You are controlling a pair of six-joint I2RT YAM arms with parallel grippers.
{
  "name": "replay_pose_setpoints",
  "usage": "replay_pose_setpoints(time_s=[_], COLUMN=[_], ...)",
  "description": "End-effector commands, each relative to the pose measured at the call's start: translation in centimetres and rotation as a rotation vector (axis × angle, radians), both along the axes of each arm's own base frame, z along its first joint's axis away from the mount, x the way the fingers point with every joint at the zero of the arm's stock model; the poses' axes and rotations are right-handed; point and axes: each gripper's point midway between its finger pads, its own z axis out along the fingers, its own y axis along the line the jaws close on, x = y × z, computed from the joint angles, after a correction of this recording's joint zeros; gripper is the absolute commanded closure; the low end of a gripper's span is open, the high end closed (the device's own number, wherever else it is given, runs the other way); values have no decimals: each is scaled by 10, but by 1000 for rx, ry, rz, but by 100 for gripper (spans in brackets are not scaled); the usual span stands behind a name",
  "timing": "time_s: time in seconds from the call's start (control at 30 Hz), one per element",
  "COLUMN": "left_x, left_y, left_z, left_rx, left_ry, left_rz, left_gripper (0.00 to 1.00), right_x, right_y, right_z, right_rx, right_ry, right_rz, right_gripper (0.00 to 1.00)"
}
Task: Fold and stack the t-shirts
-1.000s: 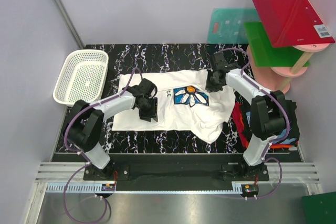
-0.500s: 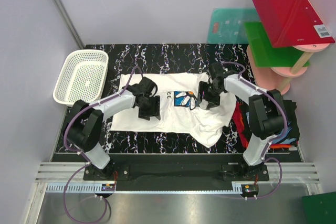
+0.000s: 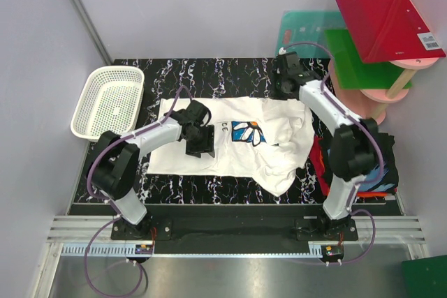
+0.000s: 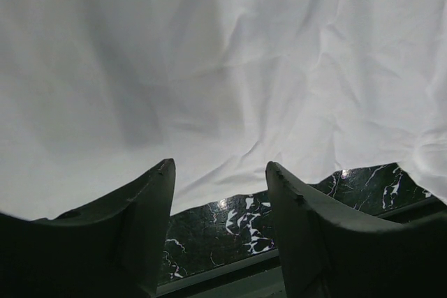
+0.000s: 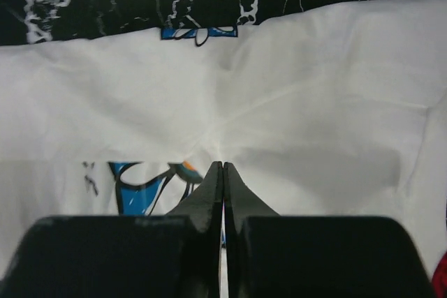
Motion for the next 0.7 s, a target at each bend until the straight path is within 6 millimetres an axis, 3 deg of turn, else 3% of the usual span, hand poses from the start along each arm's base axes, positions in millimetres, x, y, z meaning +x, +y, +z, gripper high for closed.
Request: replay_pose_setpoints(time_s=[0.0,0.13,0.27,0.4,0.5,0.67], left_x=[4,1,-1,0,0,-1], left_y=[-6,-2,0,-1,-2,-1], left_z=[7,6,4,1,1,0], left_rx=[-20,-14,-5,-6,-8,-7], left_ry=[-28,-28,-23,-14,-14,-13], left_rz=[-19,-17,-17,-18,-18,-17], left_gripper=[42,42,42,42,42,42], right_x=[8,-13,-40,-73,-82,-75], right_y=[-14,-23,-37,-50,-51,-58], right_z=[-73,-101,-91,-93,-90,-71], right_rx=[-155,-189,-217,-254,-241,-253], right_ry=[185,291,313,388,394,314], right_rz=[-48,-78,-105,-115,-121,-152], right_gripper=[100,100,100,100,100,100])
